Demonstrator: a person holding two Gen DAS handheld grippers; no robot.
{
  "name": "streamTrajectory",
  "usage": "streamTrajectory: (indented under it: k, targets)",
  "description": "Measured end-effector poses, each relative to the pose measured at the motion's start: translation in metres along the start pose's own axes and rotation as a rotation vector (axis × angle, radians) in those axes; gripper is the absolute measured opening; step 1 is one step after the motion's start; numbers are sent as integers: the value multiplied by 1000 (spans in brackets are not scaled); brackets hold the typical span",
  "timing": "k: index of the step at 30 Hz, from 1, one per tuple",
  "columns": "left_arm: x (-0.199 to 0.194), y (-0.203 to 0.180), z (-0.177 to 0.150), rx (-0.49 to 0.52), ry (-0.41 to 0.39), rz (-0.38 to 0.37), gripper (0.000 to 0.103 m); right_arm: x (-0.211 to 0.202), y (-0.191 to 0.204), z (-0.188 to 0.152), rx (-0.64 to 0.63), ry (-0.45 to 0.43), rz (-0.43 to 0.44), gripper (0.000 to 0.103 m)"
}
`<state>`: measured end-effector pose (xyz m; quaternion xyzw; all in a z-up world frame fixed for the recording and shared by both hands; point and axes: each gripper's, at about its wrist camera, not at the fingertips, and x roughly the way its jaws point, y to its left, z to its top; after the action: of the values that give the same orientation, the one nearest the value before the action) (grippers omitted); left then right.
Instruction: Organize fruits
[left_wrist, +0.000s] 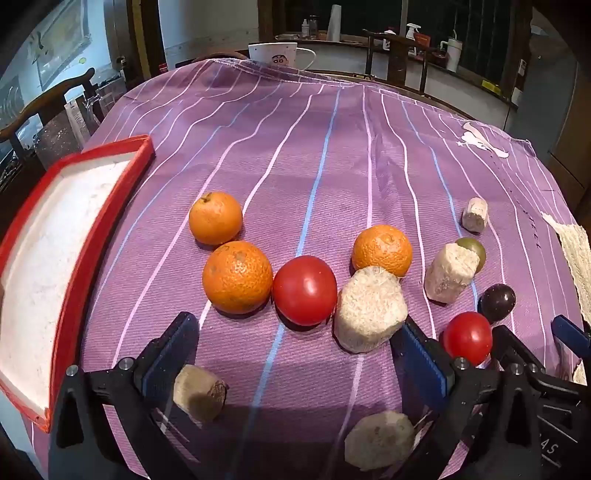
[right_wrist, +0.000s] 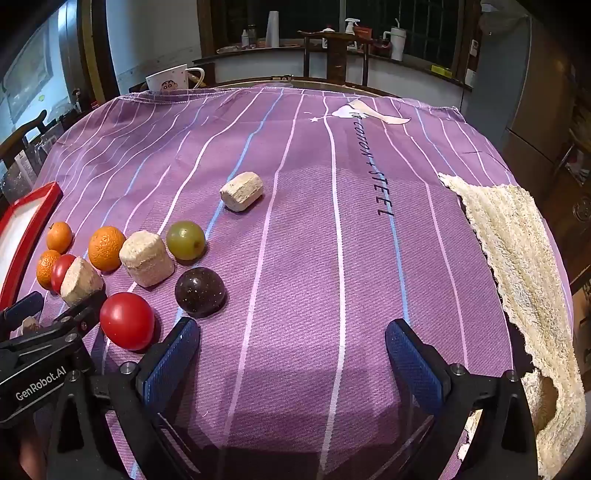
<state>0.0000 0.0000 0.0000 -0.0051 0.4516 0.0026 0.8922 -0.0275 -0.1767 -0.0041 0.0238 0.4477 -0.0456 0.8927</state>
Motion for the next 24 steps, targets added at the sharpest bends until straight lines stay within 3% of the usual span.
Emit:
streamTrajectory:
  k: [24]
  targets:
    - [0,0,0,2,0,3,103,0,1,-1,2,4,3,103]
